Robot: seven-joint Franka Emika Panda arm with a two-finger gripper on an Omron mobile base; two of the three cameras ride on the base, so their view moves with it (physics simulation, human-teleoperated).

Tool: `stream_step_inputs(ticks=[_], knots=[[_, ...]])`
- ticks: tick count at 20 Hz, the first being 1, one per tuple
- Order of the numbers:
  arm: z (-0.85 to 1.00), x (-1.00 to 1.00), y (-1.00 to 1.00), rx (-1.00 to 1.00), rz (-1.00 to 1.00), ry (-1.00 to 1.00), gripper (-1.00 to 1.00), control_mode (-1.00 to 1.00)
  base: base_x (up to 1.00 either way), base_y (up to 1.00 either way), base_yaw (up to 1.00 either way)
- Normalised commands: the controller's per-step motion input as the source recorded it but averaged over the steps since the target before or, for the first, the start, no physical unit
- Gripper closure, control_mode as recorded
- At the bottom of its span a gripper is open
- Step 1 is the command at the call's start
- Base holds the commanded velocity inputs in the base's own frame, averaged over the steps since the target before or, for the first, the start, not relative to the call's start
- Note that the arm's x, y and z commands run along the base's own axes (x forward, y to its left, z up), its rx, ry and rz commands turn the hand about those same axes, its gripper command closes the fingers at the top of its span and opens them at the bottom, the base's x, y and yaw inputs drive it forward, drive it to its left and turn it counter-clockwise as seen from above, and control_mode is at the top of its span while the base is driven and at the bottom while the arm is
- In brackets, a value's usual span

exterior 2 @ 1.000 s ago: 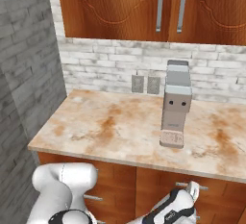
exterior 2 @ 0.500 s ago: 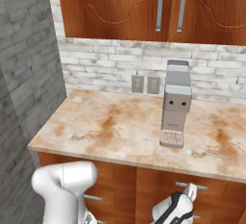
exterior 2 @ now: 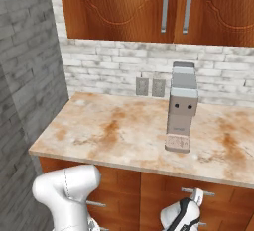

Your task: Take the pizza cutter from the drawer on the right and place it on the dining counter for cutting.

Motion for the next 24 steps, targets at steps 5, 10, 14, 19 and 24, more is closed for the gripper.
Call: stream_step_inputs(ticks=[5, 10, 14, 19, 24], knots=[[-0.22, 0.26, -0.11, 0.00, -0.01, -0.09, -1.00, -1.00, 0.00, 0.00, 0.00], [-0.04, 0.31, -0.08, 0.00, -0.01, -0.02, -1.00, -1.00, 0.00, 0.00, 0.00], [-0.14, 0.26, 0.00, 0.00, 0.00, 0.00, -1.00, -1.00, 0.00, 0.00, 0.00], [-0.07, 0.06, 0.00, 0.00, 0.00, 0.00, 1.00, -1.00, 0.00, 0.00, 0.00], [0.00, 0.00, 0.00, 0.00, 0.00, 0.00, 1.00, -1.00, 0.00, 0.00, 0.00]])
